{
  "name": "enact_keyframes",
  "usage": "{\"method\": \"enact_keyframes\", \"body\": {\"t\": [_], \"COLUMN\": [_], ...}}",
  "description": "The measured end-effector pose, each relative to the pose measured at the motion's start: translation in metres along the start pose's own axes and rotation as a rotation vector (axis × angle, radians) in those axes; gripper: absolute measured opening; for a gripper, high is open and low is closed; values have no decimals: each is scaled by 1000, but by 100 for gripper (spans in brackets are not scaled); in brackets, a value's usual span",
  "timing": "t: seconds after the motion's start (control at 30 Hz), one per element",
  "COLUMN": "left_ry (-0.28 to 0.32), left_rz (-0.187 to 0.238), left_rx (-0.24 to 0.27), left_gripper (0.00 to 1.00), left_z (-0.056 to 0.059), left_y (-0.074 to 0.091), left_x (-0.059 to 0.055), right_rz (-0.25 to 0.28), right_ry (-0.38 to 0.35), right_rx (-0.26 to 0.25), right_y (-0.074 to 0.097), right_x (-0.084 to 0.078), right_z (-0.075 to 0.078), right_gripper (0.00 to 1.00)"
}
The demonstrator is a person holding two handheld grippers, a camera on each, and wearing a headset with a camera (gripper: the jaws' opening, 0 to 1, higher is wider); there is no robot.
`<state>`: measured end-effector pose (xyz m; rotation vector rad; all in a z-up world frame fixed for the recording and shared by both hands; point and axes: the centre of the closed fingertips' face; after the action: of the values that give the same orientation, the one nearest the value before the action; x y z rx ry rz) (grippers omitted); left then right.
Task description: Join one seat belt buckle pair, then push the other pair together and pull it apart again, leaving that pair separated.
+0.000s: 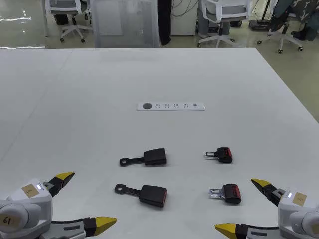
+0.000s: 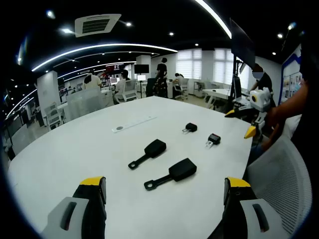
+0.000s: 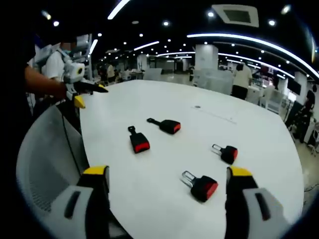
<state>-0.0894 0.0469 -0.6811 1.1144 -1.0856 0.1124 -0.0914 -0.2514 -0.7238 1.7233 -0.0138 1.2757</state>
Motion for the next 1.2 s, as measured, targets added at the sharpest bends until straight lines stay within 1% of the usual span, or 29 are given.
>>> {"method": "enact_keyframes", "body": {"t": [0.2,0.4,0.6,0.8,1.0,1.2], "left_ry": [4,-2,-6,-11,-19,-27], "left_rz": [0,5,8,11,3,-3], "left_rx": [1,2,3,-3,-14,-24], "left_gripper": [100,100,100,100,100,100], "left_z": [0,1,-3,-1,2,2], "left_y": [0,2,2,1,-2,-6], "left_x": [-2,0,0,4,3,1], "right_rz": [0,-2,1,-1,-5,-12], "right_ry": [-9,-15,-15,-12,-13,-8], "right_rx": [-5,-12,-21,-31,-36,-40], "right_y": [2,5,9,12,14,14], "right_x": [-2,-5,-5,-6,-7,-8], "right_z": [-1,1,3,6,9,11], "right_gripper": [99,99,99,99,98,98]}}
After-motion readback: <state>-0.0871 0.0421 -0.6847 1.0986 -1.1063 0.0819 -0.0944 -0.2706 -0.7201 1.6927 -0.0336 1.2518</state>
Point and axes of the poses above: the centre of the closed fingertips' face, and the gripper's own axes: y roughly backward along the fingers, z roughly to its right, x roughly out of its top, and after that the axes turned 13 degrees about -z, right-handed
